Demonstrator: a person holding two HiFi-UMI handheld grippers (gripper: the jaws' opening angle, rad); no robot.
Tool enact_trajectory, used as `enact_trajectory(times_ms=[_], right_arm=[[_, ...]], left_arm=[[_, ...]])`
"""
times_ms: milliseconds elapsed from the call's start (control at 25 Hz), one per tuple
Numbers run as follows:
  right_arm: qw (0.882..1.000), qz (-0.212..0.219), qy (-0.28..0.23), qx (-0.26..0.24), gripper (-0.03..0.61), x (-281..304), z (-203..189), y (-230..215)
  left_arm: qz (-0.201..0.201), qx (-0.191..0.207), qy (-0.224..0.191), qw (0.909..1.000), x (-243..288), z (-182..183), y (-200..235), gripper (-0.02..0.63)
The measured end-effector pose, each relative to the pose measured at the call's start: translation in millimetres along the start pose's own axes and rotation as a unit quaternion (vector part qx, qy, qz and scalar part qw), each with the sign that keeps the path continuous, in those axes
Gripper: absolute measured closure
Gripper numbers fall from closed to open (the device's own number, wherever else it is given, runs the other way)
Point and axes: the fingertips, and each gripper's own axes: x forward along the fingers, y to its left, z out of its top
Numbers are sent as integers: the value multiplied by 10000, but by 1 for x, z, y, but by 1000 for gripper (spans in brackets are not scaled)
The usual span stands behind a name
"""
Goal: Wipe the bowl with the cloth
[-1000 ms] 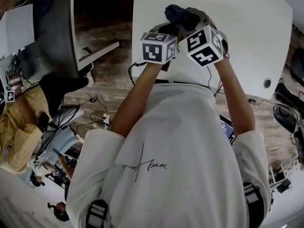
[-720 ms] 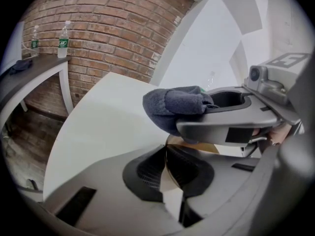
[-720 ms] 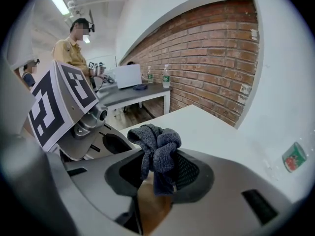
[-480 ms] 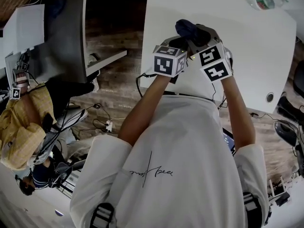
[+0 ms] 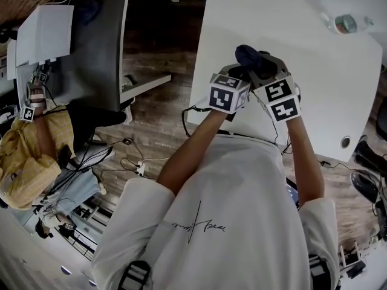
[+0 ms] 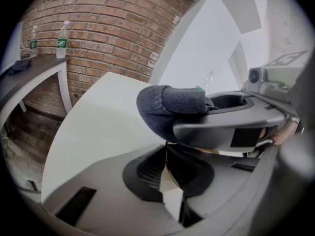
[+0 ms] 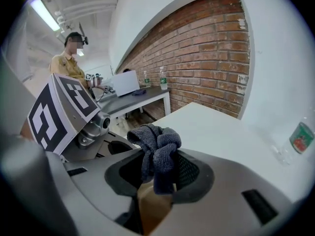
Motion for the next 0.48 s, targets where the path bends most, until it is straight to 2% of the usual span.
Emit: enact_trajectory(times_ms=[240,480], right_arm=[[10000,44,38,-54,468,0,-3,-1],[9998,1,149,94,468,-2,-6,-12]], left_arm=[[-4,69,40,10000,1,1,-3,603],[25,62,50,10000,3,0,1,603]])
